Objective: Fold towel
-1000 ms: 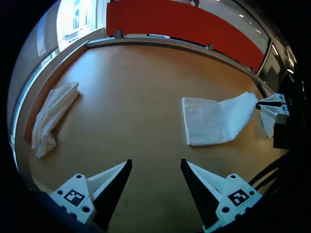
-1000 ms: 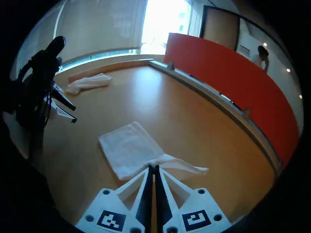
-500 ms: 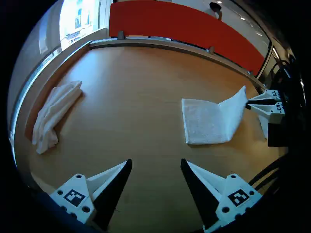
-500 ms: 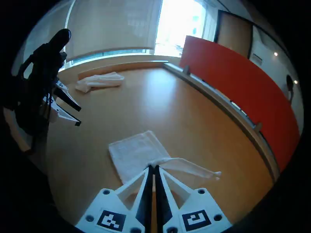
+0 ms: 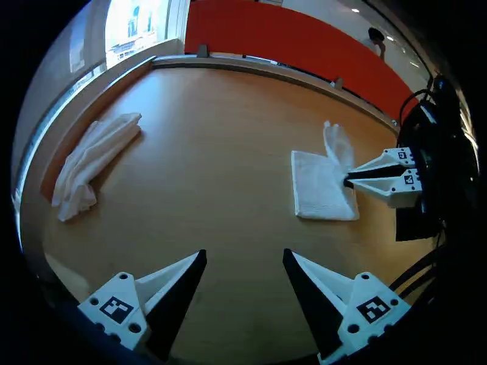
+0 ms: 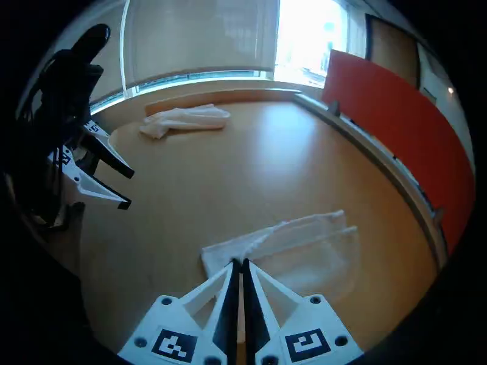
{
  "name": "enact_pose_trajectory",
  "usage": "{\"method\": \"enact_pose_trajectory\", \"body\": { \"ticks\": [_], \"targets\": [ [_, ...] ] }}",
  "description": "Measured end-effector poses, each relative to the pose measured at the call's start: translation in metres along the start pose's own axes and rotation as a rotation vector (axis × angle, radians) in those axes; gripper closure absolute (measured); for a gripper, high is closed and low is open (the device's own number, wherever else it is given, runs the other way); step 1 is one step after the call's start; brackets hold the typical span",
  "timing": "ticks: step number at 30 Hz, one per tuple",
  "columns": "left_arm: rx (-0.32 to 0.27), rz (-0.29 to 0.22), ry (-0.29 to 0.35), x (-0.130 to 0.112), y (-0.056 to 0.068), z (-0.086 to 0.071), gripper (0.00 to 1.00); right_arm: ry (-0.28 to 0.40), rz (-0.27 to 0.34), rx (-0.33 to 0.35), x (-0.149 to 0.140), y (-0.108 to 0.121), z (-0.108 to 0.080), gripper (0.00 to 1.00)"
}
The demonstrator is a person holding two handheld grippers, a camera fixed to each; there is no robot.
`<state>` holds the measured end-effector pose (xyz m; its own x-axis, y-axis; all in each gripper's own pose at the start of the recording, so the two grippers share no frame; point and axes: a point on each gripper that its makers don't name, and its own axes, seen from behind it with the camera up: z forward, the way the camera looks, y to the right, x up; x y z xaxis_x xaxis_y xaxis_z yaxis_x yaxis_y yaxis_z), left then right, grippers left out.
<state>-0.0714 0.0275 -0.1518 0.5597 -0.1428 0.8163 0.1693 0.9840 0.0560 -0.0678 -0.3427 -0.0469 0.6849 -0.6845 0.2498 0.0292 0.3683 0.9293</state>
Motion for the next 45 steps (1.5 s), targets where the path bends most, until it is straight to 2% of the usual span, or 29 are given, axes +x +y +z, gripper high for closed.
{"method": "enact_pose_trajectory", "body": {
  "ticks": [5, 11, 14, 18, 26, 33, 45],
  "targets": [
    [0.004, -0.021, -0.004, -0.005, -0.006, -0.001, 0.07, -0.037, 0.031, 0.042, -0.014, -0.015, 0.026, 0.97],
    [0.008, -0.027, -0.008, -0.007, -0.011, 0.000, 0.07, -0.051, 0.063, 0.052, -0.021, -0.017, 0.032, 0.95],
    [0.006, -0.027, -0.011, -0.008, -0.011, 0.001, 0.07, -0.053, 0.068, 0.050, -0.023, -0.016, 0.030, 0.91],
    [0.005, -0.022, -0.013, -0.007, -0.010, 0.002, 0.07, -0.056, 0.069, 0.047, -0.024, -0.016, 0.028, 0.78],
    [0.000, -0.015, -0.013, -0.005, -0.008, 0.002, 0.07, -0.054, 0.091, 0.044, -0.026, -0.015, 0.023, 0.37],
    [-0.001, -0.013, -0.013, -0.004, -0.007, 0.002, 0.07, -0.056, 0.089, 0.015, -0.030, -0.010, 0.017, 0.31],
    [0.001, -0.019, -0.012, -0.004, -0.007, 0.003, 0.07, -0.065, 0.118, -0.026, -0.049, -0.006, 0.001, 0.31]
  ]
}}
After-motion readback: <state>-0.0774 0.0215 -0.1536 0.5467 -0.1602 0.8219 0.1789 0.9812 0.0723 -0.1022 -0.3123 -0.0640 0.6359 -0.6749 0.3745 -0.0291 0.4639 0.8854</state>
